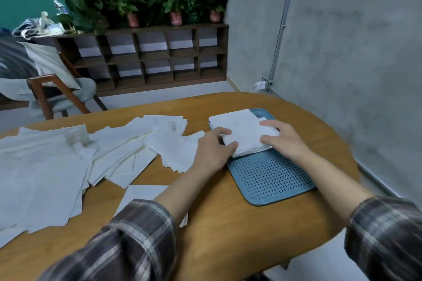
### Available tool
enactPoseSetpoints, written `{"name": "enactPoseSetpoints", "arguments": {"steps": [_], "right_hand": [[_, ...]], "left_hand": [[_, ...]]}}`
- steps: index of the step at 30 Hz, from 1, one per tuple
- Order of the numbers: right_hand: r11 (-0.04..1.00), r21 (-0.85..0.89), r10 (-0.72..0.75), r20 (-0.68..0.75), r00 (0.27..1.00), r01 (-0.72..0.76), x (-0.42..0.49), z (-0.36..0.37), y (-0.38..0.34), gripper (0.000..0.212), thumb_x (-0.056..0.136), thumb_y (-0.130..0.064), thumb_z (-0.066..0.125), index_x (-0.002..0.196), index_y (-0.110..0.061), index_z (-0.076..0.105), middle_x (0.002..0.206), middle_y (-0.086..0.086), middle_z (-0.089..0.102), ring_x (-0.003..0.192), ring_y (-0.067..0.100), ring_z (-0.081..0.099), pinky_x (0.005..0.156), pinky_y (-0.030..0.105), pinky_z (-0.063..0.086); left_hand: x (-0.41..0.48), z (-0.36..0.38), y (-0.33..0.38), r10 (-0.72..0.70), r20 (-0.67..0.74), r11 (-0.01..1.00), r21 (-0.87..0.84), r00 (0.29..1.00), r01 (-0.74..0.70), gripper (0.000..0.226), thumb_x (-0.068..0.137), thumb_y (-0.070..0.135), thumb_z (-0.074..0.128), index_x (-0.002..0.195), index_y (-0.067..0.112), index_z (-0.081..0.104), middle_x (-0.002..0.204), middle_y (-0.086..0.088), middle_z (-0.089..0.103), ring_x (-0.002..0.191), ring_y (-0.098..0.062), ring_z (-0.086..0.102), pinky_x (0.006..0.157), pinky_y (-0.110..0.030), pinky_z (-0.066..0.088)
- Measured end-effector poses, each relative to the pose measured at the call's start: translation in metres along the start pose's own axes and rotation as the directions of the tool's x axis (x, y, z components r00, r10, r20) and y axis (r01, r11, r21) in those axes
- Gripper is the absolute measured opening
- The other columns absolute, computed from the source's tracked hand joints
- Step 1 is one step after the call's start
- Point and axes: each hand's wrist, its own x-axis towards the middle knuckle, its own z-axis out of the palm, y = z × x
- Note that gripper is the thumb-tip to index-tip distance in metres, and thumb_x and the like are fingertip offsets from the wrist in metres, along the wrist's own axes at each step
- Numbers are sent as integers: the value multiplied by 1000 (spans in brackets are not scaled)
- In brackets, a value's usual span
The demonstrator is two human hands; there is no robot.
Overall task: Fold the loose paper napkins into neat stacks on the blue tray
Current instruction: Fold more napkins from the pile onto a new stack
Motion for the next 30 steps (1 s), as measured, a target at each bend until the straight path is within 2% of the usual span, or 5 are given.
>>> {"name": "enactPoseSetpoints", "arguments": {"steps": [5,16,22,27,30], "right_hand": [[1000,-27,-15,13,1000,16,5,7,6,50,92,-16,71,141,-27,65,150,-8,58,134,10,51,98,23,35],[997,-76,-12,14,1000,13,-2,15,10,51,94,-26,69,144,-29,63,154,-7,56,141,12,49,101,22,34],[983,-183,-27,13,1000,29,-4,18,10,55,96,-31,67,150,-27,57,162,-2,46,153,19,33,125,41,28],[807,-493,-320,99,942,326,0,20,2,54,106,-32,55,159,-23,46,174,-2,20,161,20,12,127,39,12],[751,-554,-271,238,933,359,17,20,-6,58,114,-37,36,168,-25,22,177,-5,-1,163,16,-6,131,40,1]], "left_hand": [[0,4,-1,28,-37,994,108,999,-24,39,92,28,78,129,18,74,116,-4,74,104,-17,65,95,-26,50],[-2,6,-7,14,-75,993,122,997,-5,31,91,34,76,119,22,77,103,0,71,103,-23,65,94,-39,55],[-1,9,-13,78,-33,977,203,996,-70,40,91,39,79,127,23,74,125,-4,51,121,-20,51,107,-36,46],[6,4,-9,267,102,864,414,958,-285,61,103,43,63,157,20,47,171,-6,23,157,-24,21,124,-41,27],[21,7,-2,184,317,779,530,930,-335,73,110,50,43,169,16,15,178,-6,2,164,-22,1,131,-40,10]]}}
